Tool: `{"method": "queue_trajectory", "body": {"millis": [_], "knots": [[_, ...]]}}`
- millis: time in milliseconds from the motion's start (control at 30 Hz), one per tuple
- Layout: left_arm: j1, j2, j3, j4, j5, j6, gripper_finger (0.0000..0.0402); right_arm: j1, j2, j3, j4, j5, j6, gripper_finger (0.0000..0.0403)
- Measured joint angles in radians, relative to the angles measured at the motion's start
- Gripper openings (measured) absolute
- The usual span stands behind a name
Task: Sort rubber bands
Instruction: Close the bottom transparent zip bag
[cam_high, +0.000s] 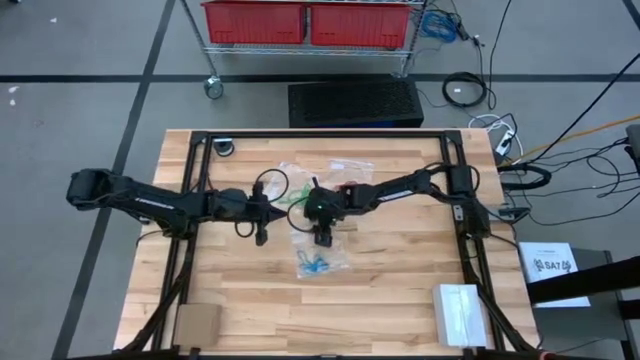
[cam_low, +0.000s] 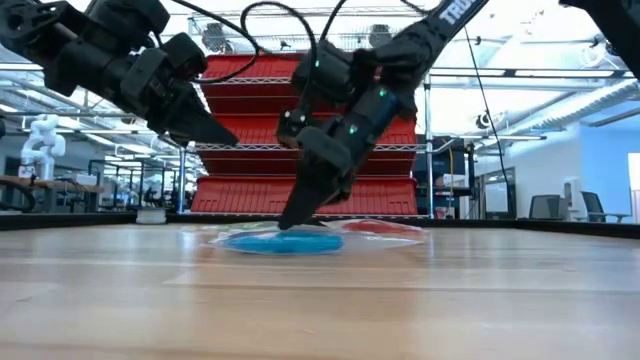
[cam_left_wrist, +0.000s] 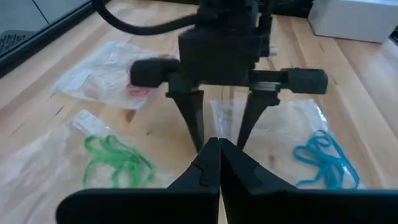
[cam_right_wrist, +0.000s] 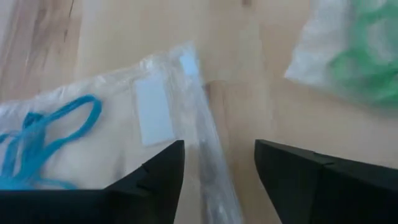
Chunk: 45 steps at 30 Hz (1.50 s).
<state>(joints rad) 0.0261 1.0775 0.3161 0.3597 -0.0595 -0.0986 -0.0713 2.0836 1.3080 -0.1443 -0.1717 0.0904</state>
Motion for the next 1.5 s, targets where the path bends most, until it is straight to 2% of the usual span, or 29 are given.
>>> {"method": "queue_trajectory", "body": {"millis": [100,200,300,400,467,733,800,933,1033,1167,1333,1500], "knots": [[0.000,0.000,0.000,0.003,0.000,0.000,0.0003,0.001,0.017,0.002,0.008,-0.032,0.000,0.0181],[0.000,0.000,0.001,0.011,-0.001,0.000,0.0003,0.007,0.023,0.004,0.007,-0.029,-0.002,0.0154],[0.000,0.000,0.001,0.053,-0.002,0.001,0.0003,0.020,0.017,0.003,-0.001,-0.021,-0.027,0.0105],[0.001,0.000,0.001,0.102,-0.020,0.004,0.0003,0.041,-0.005,-0.002,-0.029,-0.042,-0.062,0.0036],[0.001,0.000,0.001,0.135,-0.028,0.009,0.0003,0.059,-0.031,-0.004,-0.046,-0.011,-0.092,0.0010],[0.024,0.000,0.001,0.328,0.004,0.087,0.0003,0.143,-0.228,-0.002,-0.237,0.345,-0.155,0.0003],[0.034,0.000,0.003,0.366,0.025,0.081,0.0004,0.166,-0.288,-0.002,-0.265,0.404,-0.169,0.0003],[0.038,0.000,0.003,0.365,0.143,0.073,0.0021,0.202,-0.380,-0.002,-0.273,0.466,-0.190,0.0001],[0.037,0.000,0.003,0.365,0.180,0.051,0.0044,0.231,-0.430,-0.002,-0.271,0.539,-0.197,0.0001],[0.023,0.000,0.002,0.366,0.183,0.050,0.0083,0.268,-0.455,-0.002,-0.275,0.625,-0.212,0.0001],[0.003,0.003,0.002,0.365,0.153,0.025,0.0130,0.284,-0.456,-0.001,-0.259,0.646,-0.241,0.0000],[-0.033,0.018,0.023,0.363,0.148,0.026,0.0155,0.283,-0.456,-0.001,-0.226,0.658,-0.251,0.0000]]}}
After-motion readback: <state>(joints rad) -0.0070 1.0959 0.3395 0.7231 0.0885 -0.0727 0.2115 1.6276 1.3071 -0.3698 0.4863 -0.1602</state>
